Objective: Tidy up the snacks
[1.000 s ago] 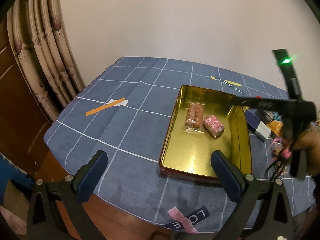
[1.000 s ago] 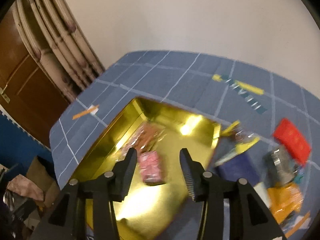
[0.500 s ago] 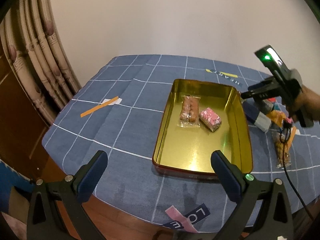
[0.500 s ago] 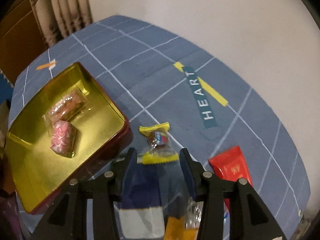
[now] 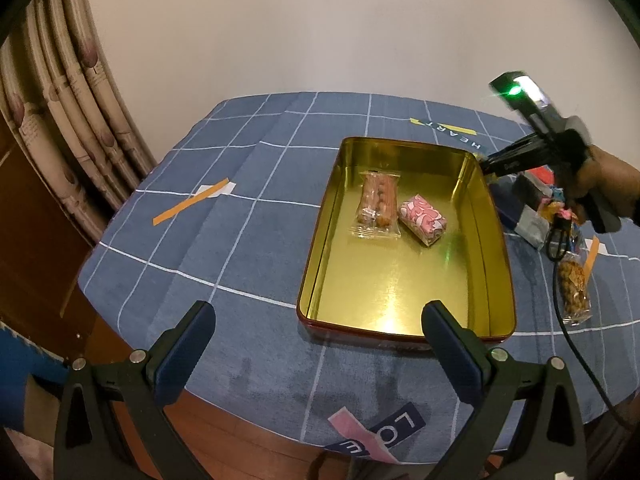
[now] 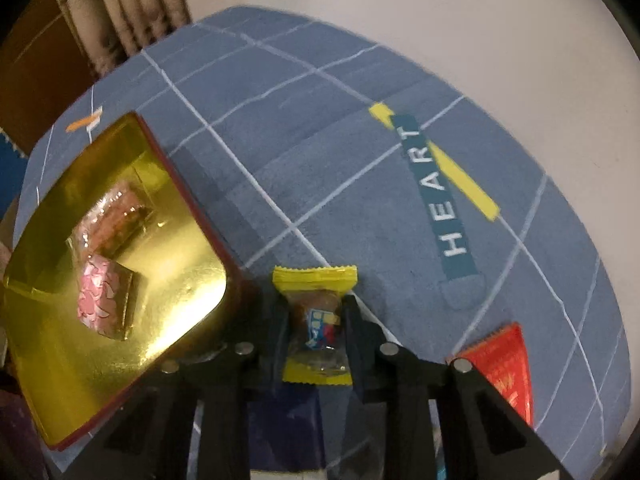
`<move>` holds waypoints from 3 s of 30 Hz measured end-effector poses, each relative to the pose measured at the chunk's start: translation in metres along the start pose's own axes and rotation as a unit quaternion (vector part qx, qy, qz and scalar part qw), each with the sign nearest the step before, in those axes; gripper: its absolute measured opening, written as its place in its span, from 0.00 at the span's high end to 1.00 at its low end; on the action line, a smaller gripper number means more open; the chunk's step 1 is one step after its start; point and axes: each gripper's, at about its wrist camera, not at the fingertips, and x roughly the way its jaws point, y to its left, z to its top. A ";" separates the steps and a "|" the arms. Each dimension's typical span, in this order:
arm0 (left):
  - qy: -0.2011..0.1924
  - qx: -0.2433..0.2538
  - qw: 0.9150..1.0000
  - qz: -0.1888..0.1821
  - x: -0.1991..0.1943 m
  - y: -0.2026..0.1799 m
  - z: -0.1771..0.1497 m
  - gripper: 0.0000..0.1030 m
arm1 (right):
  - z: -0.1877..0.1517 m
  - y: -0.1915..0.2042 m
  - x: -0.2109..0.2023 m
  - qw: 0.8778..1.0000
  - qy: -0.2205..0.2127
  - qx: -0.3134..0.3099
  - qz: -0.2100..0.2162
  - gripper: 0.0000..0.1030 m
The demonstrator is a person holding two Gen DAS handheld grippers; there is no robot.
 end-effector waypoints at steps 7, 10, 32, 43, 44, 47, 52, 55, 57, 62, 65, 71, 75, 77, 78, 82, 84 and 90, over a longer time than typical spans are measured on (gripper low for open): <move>-0.014 0.025 0.999 -0.022 -0.011 -0.011 -0.003 0.01 | -0.115 -0.031 -0.116 0.980 -0.128 0.153 -0.015 0.75; -0.029 0.066 0.996 -0.045 -0.022 -0.029 -0.007 0.01 | -0.182 -0.044 -0.136 0.972 -0.117 0.191 -0.067 0.75; 0.151 0.186 0.939 -0.247 0.044 -0.259 0.033 0.01 | -0.361 -0.096 -0.135 0.914 -0.146 0.358 -0.124 0.75; 0.183 0.147 0.949 -0.211 0.096 -0.284 0.023 0.28 | -0.367 -0.099 -0.133 0.908 -0.173 0.368 -0.106 0.75; 0.162 0.177 0.953 -0.185 0.090 -0.288 0.021 0.43 | -0.367 -0.099 -0.133 0.907 -0.174 0.368 -0.105 0.75; 0.147 0.212 0.950 -0.177 0.081 -0.299 0.015 0.67 | -0.367 -0.098 -0.133 0.908 -0.173 0.367 -0.108 0.75; 0.132 0.193 0.954 -0.187 0.067 -0.290 0.007 0.67 | -0.364 -0.096 -0.132 0.909 -0.169 0.361 -0.119 0.75; 0.108 0.172 0.956 -0.211 0.041 -0.273 0.002 0.67 | -0.364 -0.095 -0.132 0.909 -0.168 0.361 -0.121 0.75; 0.098 0.163 0.957 -0.219 0.027 -0.266 0.001 0.67 | -0.363 -0.095 -0.132 0.910 -0.166 0.360 -0.125 0.75; 0.093 0.144 0.958 -0.230 0.003 -0.237 0.005 0.67 | -0.362 -0.094 -0.132 0.909 -0.164 0.359 -0.133 0.75; 0.083 0.136 0.962 -0.221 -0.013 -0.221 0.002 0.67 | -0.362 -0.092 -0.132 0.909 -0.161 0.358 -0.140 0.75; 0.048 0.118 0.972 -0.196 -0.035 -0.189 0.008 0.66 | -0.360 -0.090 -0.131 0.911 -0.154 0.352 -0.153 0.75; 0.033 0.109 0.977 -0.181 -0.039 -0.170 0.013 0.66 | -0.358 -0.089 -0.131 0.911 -0.150 0.349 -0.159 0.75; 0.028 0.103 0.979 -0.174 -0.039 -0.161 0.016 0.66 | -0.356 -0.088 -0.130 0.912 -0.148 0.347 -0.164 0.76; 0.027 0.099 0.980 -0.171 -0.039 -0.157 0.018 0.66 | -0.356 -0.087 -0.130 0.912 -0.146 0.346 -0.166 0.76; 0.024 0.075 0.984 -0.163 -0.033 -0.135 0.026 0.66 | -0.353 -0.085 -0.128 0.913 -0.142 0.342 -0.174 0.76; 0.022 0.066 0.985 -0.157 -0.030 -0.126 0.029 0.66 | -0.353 -0.085 -0.128 0.913 -0.140 0.341 -0.176 0.76; 0.016 0.044 0.990 -0.132 -0.018 -0.100 0.037 0.66 | -0.351 -0.082 -0.127 0.913 -0.135 0.336 -0.185 0.76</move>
